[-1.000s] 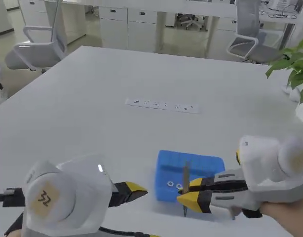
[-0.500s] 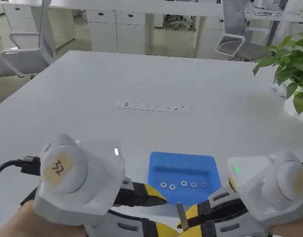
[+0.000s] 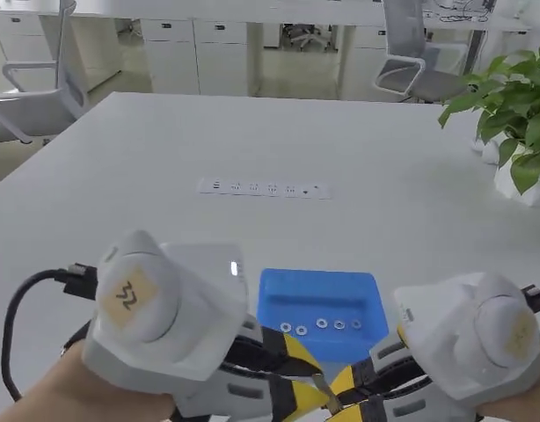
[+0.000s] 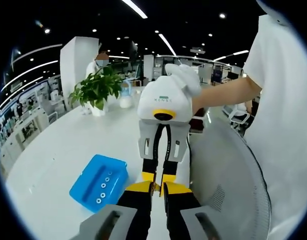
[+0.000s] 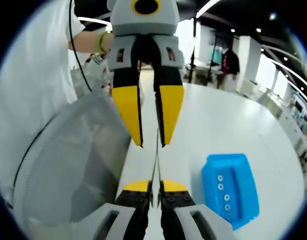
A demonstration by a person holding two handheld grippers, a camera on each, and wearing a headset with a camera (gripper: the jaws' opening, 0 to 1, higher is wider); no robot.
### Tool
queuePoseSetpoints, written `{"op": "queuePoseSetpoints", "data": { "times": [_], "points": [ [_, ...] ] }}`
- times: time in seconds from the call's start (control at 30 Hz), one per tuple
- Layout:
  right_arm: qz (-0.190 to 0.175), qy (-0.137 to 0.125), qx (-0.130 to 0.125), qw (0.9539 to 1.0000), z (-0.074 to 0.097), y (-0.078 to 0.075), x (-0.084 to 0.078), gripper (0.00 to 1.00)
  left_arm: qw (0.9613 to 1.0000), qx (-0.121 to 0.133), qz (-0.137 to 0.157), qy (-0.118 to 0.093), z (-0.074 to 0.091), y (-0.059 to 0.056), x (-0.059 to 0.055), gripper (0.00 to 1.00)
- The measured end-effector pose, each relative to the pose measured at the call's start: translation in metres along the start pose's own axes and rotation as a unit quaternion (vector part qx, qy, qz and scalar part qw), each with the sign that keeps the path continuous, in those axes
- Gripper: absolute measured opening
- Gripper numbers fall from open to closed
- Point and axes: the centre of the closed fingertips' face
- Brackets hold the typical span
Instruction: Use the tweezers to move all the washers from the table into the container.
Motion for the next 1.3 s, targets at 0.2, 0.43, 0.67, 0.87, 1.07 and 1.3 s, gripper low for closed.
{"op": "queuePoseSetpoints", "data": {
  "times": [0.2, 0.43, 0.67, 0.87, 1.07, 1.3],
  "points": [
    [0.006, 0.007, -0.005, 0.9999, -0.002, 0.000, -0.005, 0.04, 0.9998, -0.004, -0.014, 0.015, -0.003, 0.000, -0.006, 0.00],
    [-0.002, 0.018, -0.021, 0.9996, -0.012, -0.005, -0.019, 0.05, 0.9987, -0.013, -0.016, 0.047, -0.010, -0.005, -0.025, 0.00],
    [-0.018, 0.032, -0.032, 0.9988, -0.027, -0.007, -0.038, 0.05, 0.9957, -0.032, -0.022, 0.084, -0.024, -0.015, -0.052, 0.00],
    [-0.026, 0.037, -0.043, 0.9981, -0.035, -0.009, -0.048, 0.06, 0.9932, -0.045, -0.026, 0.105, -0.030, -0.019, -0.068, 0.00],
    [-0.068, -0.002, -0.080, 0.9944, -0.033, -0.015, -0.048, 0.17, 0.9897, -0.056, -0.032, 0.128, -0.029, -0.016, -0.086, 0.00],
    [-0.124, -0.086, -0.141, 0.9784, -0.003, -0.013, -0.039, 0.41, 0.9854, -0.068, -0.034, 0.152, -0.030, -0.016, -0.102, 0.00]
  ]
}}
Point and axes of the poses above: the centre of the closed fingertips' face, and the gripper's own axes: z roughly backward along the fingers, y roughly to its left, x roughly out of its top, and after that the axes turned 15 degrees about -z, right-handed
